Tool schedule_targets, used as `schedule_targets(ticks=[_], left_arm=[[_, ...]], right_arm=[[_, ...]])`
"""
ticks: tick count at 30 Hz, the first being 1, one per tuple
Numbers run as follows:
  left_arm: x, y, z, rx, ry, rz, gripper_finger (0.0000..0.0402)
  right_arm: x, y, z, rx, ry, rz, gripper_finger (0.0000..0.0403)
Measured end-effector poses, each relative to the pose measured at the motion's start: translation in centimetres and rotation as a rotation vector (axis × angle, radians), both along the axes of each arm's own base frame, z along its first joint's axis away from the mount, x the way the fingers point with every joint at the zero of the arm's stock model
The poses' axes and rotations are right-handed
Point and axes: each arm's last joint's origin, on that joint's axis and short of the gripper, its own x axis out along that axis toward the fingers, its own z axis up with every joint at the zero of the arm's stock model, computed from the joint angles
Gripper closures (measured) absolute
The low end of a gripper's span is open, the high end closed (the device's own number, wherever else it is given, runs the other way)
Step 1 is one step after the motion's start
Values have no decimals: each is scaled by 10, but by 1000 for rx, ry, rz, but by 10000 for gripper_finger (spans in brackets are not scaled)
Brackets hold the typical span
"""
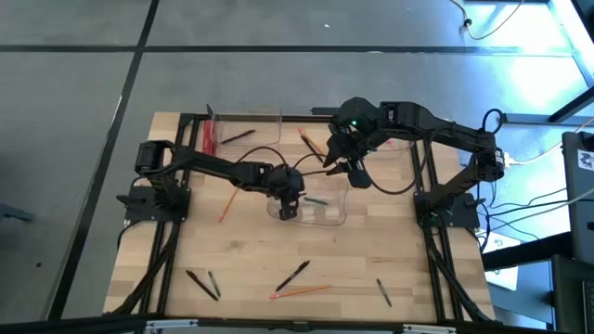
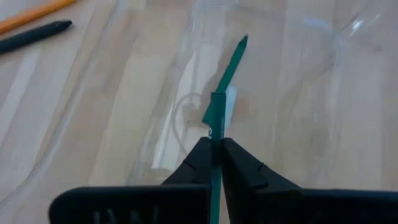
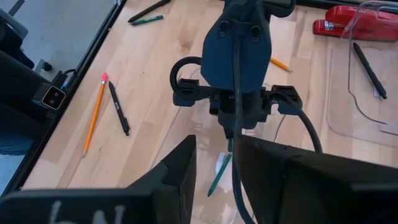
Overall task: Sort crayons/erasers/pens/pencils in bins
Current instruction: Put the green crayon into the middle transparent bin, then put the black pen into the top left transparent bin
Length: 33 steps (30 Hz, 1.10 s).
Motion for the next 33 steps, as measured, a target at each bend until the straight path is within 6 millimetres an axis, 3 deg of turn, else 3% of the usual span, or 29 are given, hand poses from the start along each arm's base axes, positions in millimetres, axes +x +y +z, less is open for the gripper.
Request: schedule_targets(ticks=[13,19,27,33], left_arm=[[3,0,1,-8,-35,-5,332],[-2,0,8,-21,-46,18,324],[-28,8,72,-47,-210,117,327],[-72,-4,115,-7,-235,246,328]], right_arm=[[0,0,0,0,0,0,291],[-1,0,-1,-10,9,14,291],[-2,0,-1,-33,7,41,291],[-2,1,-2,-70,-2,86,291]])
